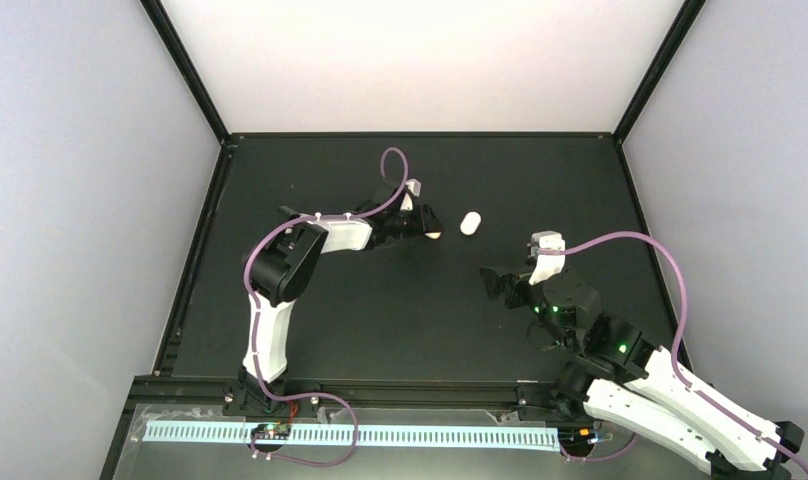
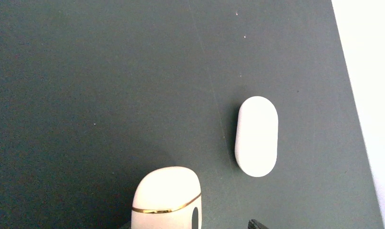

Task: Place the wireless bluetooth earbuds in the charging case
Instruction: Place the charging case at the center of the board, then reset both arms

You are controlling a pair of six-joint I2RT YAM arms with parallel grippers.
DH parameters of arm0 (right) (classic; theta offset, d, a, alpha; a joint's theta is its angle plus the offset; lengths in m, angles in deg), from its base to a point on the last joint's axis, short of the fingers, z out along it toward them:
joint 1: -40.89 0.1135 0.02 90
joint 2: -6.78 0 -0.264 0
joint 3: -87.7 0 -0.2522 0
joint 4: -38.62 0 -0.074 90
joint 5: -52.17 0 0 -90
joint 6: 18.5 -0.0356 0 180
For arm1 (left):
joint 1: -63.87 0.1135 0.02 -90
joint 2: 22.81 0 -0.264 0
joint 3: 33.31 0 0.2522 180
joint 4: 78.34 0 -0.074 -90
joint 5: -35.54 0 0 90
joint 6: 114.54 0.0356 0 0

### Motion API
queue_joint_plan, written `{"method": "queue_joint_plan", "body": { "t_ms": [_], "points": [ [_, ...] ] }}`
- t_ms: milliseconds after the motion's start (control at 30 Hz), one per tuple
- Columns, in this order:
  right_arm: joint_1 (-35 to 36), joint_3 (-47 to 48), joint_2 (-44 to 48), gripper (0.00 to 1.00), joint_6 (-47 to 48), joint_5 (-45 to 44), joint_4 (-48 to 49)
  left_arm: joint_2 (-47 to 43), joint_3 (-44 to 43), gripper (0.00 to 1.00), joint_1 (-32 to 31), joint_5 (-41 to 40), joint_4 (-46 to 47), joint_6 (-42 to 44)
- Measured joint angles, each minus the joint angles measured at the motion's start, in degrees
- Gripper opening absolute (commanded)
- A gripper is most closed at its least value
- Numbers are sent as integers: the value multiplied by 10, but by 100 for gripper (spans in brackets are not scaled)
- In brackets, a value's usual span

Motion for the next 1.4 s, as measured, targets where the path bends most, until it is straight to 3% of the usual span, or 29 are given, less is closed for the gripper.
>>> {"method": "queue_joint_plan", "body": {
  "t_ms": [200,333,1133,1267,1400],
  "points": [
    [0,10,3,100,5,-12,-3,-20,16,86,0,-11,-1,9],
    [0,12,4,100,6,-15,-5,-40,33,92,0,-29,-6,18],
    [0,12,14,100,5,-25,-10,-78,78,88,0,-57,-11,31],
    [0,12,15,100,1,-25,-16,-122,115,97,1,-82,-34,36],
    [0,12,14,100,1,-20,-13,-213,145,99,1,-162,-92,40]
  ]
}}
